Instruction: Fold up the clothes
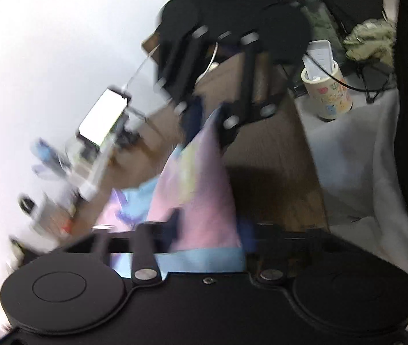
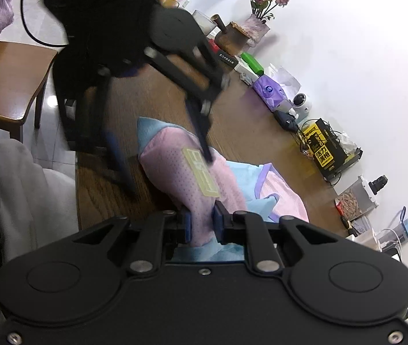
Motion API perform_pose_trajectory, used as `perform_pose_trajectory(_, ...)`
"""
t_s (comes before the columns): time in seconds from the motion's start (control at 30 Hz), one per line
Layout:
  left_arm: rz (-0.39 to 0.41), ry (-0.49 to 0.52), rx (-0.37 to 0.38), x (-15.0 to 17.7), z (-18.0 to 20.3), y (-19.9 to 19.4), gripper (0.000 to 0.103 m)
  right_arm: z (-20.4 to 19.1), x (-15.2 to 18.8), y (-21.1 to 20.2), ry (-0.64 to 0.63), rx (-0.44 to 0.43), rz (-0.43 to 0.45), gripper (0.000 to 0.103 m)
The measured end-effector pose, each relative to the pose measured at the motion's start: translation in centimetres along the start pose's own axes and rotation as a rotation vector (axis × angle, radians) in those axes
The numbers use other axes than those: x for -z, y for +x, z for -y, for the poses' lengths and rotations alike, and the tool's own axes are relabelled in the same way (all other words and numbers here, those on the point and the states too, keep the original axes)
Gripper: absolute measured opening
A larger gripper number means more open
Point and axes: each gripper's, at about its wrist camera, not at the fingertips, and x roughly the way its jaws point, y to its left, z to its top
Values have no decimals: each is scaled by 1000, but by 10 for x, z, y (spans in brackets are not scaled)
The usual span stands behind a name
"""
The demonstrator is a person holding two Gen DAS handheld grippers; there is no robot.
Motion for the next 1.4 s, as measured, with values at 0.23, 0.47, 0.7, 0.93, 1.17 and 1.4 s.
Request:
perform_pose_trajectory(0.23, 21, -108, 224, -2, -7, -34, 17, 8, 5, -18, 203, -192, 28, 17)
perform_pose_trajectory(0.47, 47, -274, 448, 0, -64, -34, 17, 69, 13, -13, 492, -560, 61, 17)
perform_pose_trajectory(0.7, 24, -437, 525, 28, -126, 13, 17, 143, 43, 39, 718, -685, 65, 18)
perform_pose_trajectory(0.93, -39, -598, 459, 61, -149, 55, 60, 162, 72, 82, 826, -600, 21, 57)
perform_pose_trajectory(1.17, 11, -482, 221, 45, -151, 7, 70, 153, 80, 49, 748, -354, 43, 73)
perform_pose_trajectory(1.4, 65, -97, 159, 13, -65, -33, 77, 63, 23, -17, 78, -29, 80, 80)
